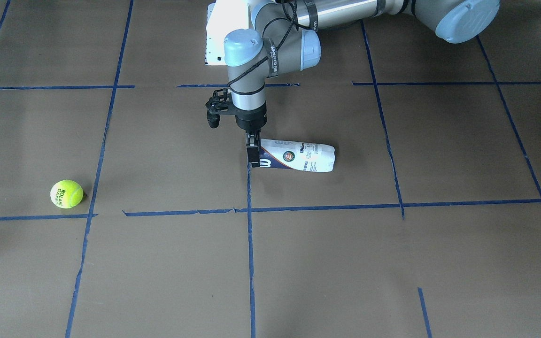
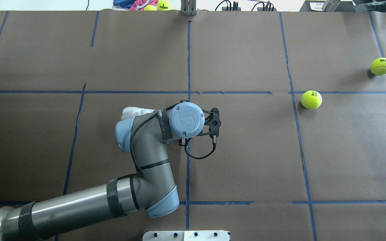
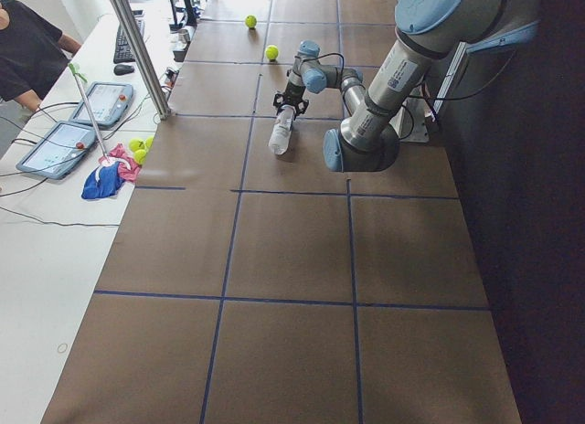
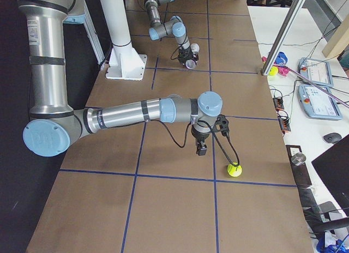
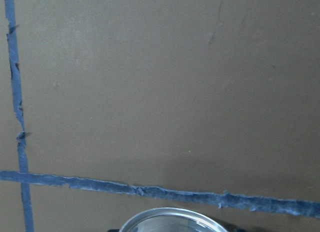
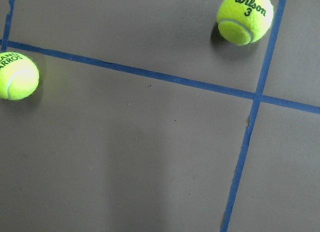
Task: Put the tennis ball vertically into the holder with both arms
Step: 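Lift the tube with the left gripper and rotate it upright, open end up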
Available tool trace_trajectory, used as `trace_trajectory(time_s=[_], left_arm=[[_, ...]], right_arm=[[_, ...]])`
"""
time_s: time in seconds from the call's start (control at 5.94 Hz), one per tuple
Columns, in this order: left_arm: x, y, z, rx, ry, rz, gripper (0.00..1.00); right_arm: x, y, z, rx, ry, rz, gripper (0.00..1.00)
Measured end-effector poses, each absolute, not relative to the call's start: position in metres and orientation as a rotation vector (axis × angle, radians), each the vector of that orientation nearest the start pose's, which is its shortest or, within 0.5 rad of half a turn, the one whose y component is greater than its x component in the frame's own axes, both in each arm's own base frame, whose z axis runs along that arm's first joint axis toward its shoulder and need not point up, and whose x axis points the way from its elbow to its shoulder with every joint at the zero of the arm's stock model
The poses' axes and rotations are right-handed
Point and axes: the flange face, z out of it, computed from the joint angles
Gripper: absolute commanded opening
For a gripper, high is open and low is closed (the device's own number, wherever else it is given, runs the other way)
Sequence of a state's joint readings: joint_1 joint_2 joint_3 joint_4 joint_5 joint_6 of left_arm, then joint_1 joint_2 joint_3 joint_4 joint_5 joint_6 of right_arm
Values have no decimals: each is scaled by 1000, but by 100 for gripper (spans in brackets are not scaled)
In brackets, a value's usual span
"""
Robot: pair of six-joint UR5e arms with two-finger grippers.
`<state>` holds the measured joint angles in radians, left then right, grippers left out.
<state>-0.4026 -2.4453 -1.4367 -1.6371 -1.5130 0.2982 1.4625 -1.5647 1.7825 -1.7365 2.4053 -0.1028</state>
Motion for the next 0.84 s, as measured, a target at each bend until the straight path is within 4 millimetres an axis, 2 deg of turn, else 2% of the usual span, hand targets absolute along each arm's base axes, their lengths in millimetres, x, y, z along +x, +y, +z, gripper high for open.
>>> trace_trajectory(time_s=[0.17,0.51,0.84], left_arm=[[626,-430,147,886,351,1298,68],[593,-441,100,1103,588,983,69],[565,-442,74,1244,877,658,69]], right_arm=[[6,-492,564,47,-836,-221,100],[6,-492,565,45,-836,-219,100],[6,-492,567,41,-836,-218,100]])
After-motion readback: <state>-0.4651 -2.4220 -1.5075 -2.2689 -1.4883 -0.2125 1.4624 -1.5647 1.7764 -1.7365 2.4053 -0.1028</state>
